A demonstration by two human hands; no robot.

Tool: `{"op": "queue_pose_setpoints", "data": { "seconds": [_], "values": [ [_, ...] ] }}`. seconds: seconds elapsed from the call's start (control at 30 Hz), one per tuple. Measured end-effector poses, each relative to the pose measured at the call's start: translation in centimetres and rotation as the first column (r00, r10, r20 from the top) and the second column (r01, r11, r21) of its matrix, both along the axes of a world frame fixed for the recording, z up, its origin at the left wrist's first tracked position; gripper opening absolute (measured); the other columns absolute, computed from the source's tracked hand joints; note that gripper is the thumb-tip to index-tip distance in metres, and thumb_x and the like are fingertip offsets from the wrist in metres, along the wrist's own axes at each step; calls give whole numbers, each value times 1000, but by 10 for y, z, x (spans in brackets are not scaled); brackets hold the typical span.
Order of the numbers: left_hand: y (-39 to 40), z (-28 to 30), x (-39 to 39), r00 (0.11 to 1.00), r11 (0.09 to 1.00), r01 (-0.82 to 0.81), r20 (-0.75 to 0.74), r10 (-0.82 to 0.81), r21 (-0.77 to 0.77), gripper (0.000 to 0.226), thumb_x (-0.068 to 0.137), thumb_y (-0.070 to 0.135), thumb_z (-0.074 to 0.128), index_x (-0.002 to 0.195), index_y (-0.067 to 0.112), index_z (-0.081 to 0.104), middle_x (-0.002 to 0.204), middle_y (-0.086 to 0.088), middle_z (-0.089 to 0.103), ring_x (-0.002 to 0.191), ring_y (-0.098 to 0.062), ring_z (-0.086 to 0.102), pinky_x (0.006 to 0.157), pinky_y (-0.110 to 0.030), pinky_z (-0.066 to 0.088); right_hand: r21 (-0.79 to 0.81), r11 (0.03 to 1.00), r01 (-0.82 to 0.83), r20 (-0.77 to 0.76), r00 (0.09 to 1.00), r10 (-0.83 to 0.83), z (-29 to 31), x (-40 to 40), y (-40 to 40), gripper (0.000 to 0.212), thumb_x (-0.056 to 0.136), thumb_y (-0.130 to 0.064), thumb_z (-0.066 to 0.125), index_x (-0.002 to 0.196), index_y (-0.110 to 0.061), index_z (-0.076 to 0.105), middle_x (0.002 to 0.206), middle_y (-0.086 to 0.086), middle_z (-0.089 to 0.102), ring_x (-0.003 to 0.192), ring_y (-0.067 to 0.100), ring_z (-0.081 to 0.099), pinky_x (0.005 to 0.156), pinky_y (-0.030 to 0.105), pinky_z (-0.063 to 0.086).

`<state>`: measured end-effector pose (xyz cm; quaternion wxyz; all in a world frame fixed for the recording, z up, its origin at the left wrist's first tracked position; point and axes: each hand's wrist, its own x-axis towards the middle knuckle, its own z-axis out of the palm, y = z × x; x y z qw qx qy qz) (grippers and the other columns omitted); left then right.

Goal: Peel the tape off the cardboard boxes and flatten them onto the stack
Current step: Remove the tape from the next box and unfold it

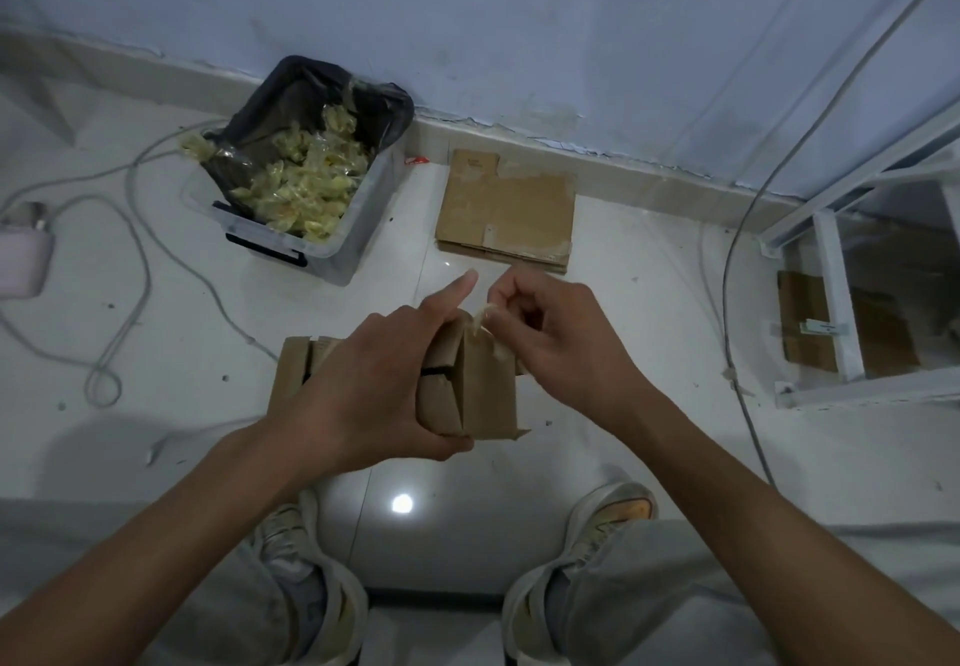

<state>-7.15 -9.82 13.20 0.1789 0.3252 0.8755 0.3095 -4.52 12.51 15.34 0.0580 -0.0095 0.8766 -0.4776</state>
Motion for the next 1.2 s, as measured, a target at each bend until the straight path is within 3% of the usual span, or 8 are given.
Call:
{"op": "queue_pose_setpoints", "data": {
  "seconds": [0.1, 0.2, 0.4, 0.5, 0.67, 0.87, 1.03, 1.2],
  "values": [
    [-20, 8, -18, 998, 999, -46, 31, 46, 3, 141, 53, 75, 80, 159, 49, -10, 133, 17, 50, 106, -7, 55, 87, -41, 56, -209, 975, 79, 85, 994, -63, -2, -26, -15, 10, 103, -17, 64, 94, -12, 64, 65, -6, 64, 54, 8, 55, 53, 25, 48],
    [-45, 9, -26, 1000, 991, -29, -9, 28, -127, 147, 55, 71, 85, 155, 52, -21, 131, 13, 52, 106, -11, 54, 87, -37, 52, -402, 874, 273, 192, 958, -211, -2, -60, -28, 25, 107, -24, 60, 106, 1, 61, 69, -1, 63, 55, 4, 53, 51, 18, 40],
    [-76, -12, -33, 987, 971, -160, -16, 160, -180, 145, 62, 74, 83, 147, 55, -32, 125, 17, 47, 100, -5, 45, 76, -16, 33, -356, 908, 222, 155, 972, -177, -31, -125, -40, 28, 110, -37, 52, 121, -24, 74, 62, -7, 49, 52, 5, 40, 48, 18, 31],
    [-93, -24, -44, 930, 931, -365, 30, 366, -31, 143, 56, 76, 83, 155, 55, -17, 123, 13, 54, 100, -12, 56, 82, -33, 50, -287, 927, 242, 256, 952, -169, -60, -151, -62, 30, 113, -27, 44, 119, -27, 73, 62, -12, 46, 55, 6, 37, 49, 19, 30],
    [-125, -38, -59, 767, 762, -640, 148, 625, 98, 131, 55, 76, 81, 157, 56, 0, 132, 14, 49, 109, -15, 56, 90, -38, 53, -281, 929, 241, 445, 890, -97, -80, -207, -124, 39, 101, -11, 41, 125, -28, 67, 76, 0, 56, 63, 12, 45, 53, 24, 35],
    [-151, -54, -72, 633, 621, -772, 257, 731, 136, 128, 58, 66, 90, 158, 50, 12, 133, 22, 44, 115, -6, 50, 92, -26, 44, -74, 997, -5, 236, 972, 22, -110, -269, -194, 22, 106, -31, 50, 108, -20, 69, 76, 3, 66, 64, 15, 60, 60, 33, 50],
    [-161, -60, -71, 597, 581, -800, 290, 748, 148, 128, 54, 71, 87, 157, 53, 12, 142, 22, 44, 126, -2, 46, 105, -30, 45, 146, 989, -33, 169, 986, 8, -143, -305, -218, 36, 102, -30, 56, 137, -23, 63, 105, 9, 74, 91, 22, 72, 85, 35, 58],
    [-168, -67, -67, 571, 551, -819, 306, 762, 158, 107, 57, 71, 87, 147, 55, 33, 131, 31, 51, 119, 2, 52, 102, -33, 50, -69, 988, 138, 319, 941, -110, -135, -308, -223, 50, 98, -24, 72, 143, -16, 54, 82, 10, 74, 52, 12, 63, 44, 22, 49]
  ]
}}
